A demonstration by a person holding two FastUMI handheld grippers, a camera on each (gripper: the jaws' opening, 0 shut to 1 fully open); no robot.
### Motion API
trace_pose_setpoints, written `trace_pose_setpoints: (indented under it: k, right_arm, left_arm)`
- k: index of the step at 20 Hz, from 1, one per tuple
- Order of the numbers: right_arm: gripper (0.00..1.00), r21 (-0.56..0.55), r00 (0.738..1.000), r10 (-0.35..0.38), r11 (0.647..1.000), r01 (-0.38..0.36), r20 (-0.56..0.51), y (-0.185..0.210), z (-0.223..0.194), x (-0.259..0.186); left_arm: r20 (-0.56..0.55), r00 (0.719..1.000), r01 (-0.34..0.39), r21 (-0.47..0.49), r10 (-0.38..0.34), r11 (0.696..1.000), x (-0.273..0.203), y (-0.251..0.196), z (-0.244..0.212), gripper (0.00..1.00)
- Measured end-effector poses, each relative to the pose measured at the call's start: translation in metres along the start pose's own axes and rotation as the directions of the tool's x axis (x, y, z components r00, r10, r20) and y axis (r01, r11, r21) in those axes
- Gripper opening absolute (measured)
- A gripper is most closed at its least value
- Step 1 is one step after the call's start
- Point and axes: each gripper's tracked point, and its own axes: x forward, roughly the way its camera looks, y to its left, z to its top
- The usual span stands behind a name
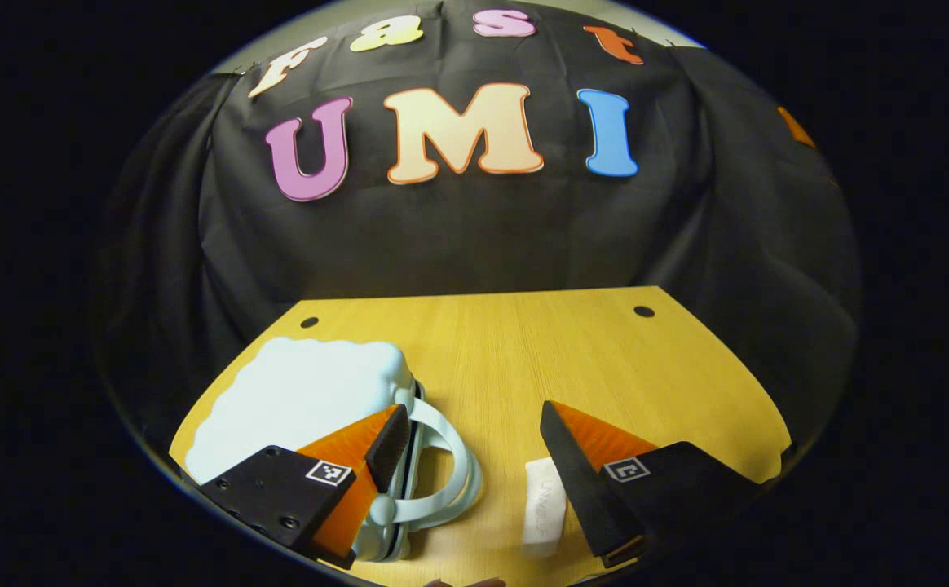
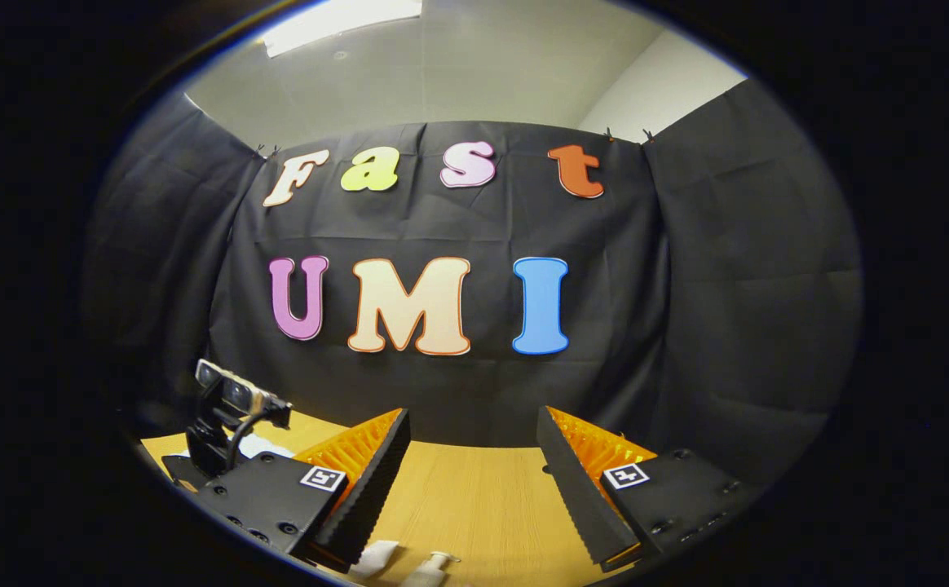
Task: First open the suitcase, pack the skin care products into it, and then close the suitcase.
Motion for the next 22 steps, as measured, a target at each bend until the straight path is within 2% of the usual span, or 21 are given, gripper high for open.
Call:
trace_pose_setpoints:
  k: [10,14,20,22]
  right_arm:
    - [1.00,-0.057,0.998,-0.040,0.998,0.037,-0.058,-0.001,-0.015,-0.008]
    - [1.00,-0.076,0.996,-0.055,0.996,0.050,-0.072,-0.002,-0.019,-0.009]
    - [1.00,-0.101,0.995,-0.074,0.993,0.067,-0.068,-0.004,-0.018,-0.010]
    - [1.00,-0.107,0.994,-0.082,0.992,0.074,-0.067,-0.007,-0.018,-0.010]
  left_arm:
    - [-0.185,0.982,0.040,-0.032,-0.045,0.999,0.029,0.000,-0.060,0.96]
    - [-0.243,0.967,0.066,-0.038,-0.073,0.997,0.041,-0.005,-0.073,0.90]
    - [-0.308,0.949,0.073,-0.017,-0.074,0.997,0.053,-0.006,-0.084,0.90]
    - [-0.328,0.939,0.099,-0.026,-0.102,0.995,0.053,-0.013,-0.088,0.89]
